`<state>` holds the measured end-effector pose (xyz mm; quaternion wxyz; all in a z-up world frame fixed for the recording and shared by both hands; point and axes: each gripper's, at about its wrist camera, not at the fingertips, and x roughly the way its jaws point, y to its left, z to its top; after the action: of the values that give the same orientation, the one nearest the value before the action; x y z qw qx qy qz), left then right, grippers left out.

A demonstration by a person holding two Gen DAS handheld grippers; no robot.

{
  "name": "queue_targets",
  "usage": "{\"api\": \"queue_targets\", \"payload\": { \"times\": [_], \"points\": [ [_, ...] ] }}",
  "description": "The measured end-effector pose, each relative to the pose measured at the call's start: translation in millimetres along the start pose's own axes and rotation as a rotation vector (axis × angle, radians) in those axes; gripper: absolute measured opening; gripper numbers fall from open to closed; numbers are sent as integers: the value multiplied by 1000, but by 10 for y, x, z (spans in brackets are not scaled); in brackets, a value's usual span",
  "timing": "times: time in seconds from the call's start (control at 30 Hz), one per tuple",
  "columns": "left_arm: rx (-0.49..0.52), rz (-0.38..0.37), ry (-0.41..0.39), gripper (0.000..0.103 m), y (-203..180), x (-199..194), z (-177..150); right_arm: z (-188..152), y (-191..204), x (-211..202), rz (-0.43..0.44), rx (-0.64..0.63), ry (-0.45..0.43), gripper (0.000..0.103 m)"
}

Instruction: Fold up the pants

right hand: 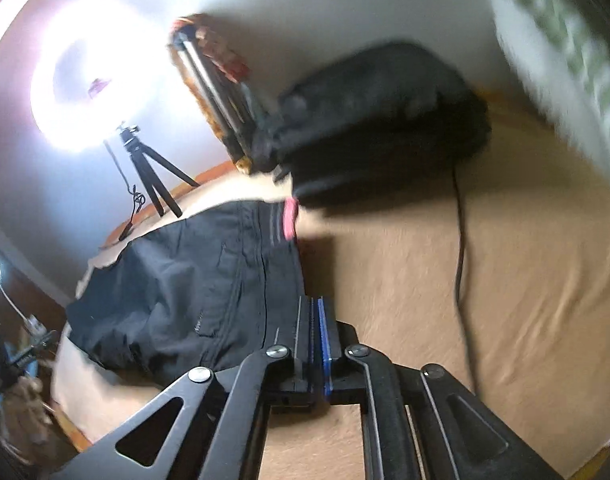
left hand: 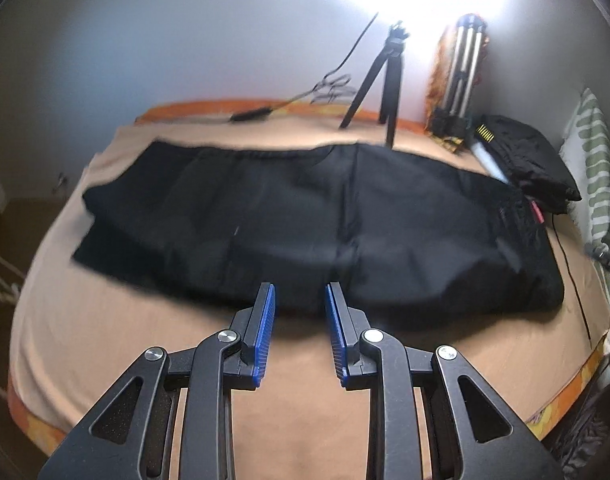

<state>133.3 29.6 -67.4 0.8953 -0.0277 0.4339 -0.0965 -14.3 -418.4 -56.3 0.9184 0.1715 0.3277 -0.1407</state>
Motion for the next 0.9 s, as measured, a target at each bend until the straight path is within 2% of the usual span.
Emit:
{"api": "queue_targets", "payload": {
  "times": [0.03, 0.1, 0.2, 0.3, 0.5, 0.7, 0.77, 0.8, 0.9],
  "points": [
    [-8, -9, 17, 24, 21, 34, -48, 20, 98, -19, 13, -37, -4, 21],
    [-17, -27, 45, 24, 13, 121, -97, 30, 372, -47, 93, -117, 4, 30],
    [-15, -61, 86, 24, -53, 271, -146, -39, 859, 49, 195, -252, 59, 41],
    [-14, -95, 109, 24, -107, 392, -141, -201, 1314, 244, 303, -356, 172, 41],
    [-54, -123, 107, 24, -98, 531, -41, -528, 1900, 663, 479, -385, 360, 41],
    [-82, -123, 61, 24, -30, 469, 77, -731, 2224, 1060, 499, -368, 458, 45],
    [-75, -117, 46, 24, -29, 437, 114, -756, 2293, 1145, 481, -363, 451, 48],
    [-69, -112, 38, 24, -32, 415, 128, -759, 2308, 1176, 471, -359, 445, 52],
    [-68, -115, 24, 24, -10, 363, 147, -713, 2281, 1318, 487, -261, 443, 59]
  ]
}}
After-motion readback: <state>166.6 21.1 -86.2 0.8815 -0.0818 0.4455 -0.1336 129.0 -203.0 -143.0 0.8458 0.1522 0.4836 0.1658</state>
